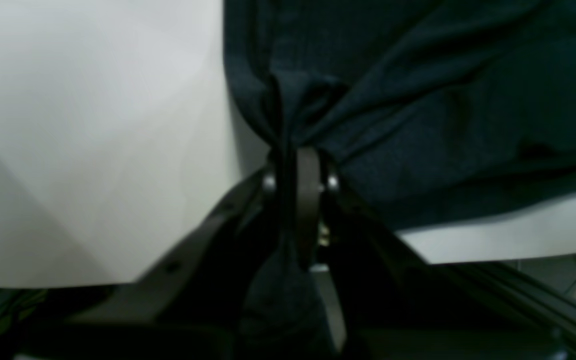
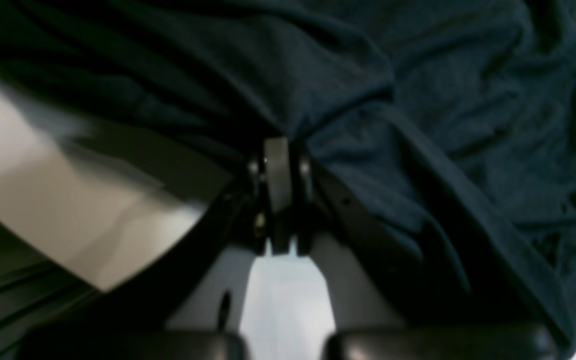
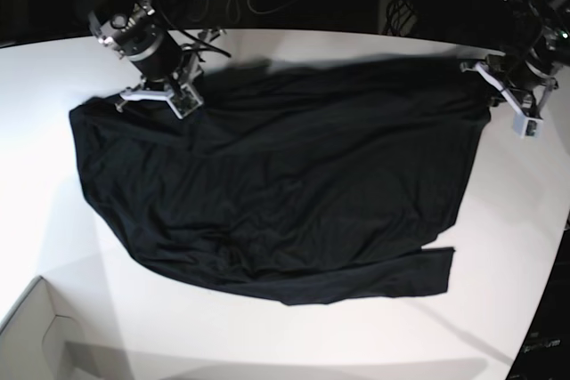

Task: Layout the t-shirt on the table in an organized manner, then fold the t-shirt properly
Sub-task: 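Pull the held corner with the right gripper outward to spread the shirt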

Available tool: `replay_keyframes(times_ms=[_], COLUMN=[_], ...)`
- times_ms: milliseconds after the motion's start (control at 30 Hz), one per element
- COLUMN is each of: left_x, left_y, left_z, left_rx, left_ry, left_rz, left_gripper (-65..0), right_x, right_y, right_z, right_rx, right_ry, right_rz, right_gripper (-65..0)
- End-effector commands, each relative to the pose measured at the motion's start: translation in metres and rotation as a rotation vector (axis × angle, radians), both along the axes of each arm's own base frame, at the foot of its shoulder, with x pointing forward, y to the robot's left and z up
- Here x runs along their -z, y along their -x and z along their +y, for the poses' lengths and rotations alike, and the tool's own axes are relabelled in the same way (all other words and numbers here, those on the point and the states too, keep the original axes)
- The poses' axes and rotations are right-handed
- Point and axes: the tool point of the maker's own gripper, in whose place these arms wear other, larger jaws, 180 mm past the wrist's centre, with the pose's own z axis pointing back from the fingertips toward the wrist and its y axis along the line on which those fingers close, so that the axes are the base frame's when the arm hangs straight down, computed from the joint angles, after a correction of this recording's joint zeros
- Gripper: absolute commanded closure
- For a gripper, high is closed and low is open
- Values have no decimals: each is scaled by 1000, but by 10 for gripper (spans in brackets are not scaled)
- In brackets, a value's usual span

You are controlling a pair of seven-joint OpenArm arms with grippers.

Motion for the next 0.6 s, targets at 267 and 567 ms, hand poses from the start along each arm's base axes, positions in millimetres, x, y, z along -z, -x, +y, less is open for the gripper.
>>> replay_keyframes(times_ms=[267, 567], left_x=[-10, -2], left_y=[5, 12], left_z=[20, 21], left_rx=[-55, -61], left_ry=[-26, -16], left_rz=[-28, 1], left_gripper=[-2, -2], right_x=[12, 16], right_y=[23, 43], right_z=[-4, 0], right_rx=[13, 10], right_ry=[-5, -13], right_rz=[53, 88], right_gripper=[0, 0])
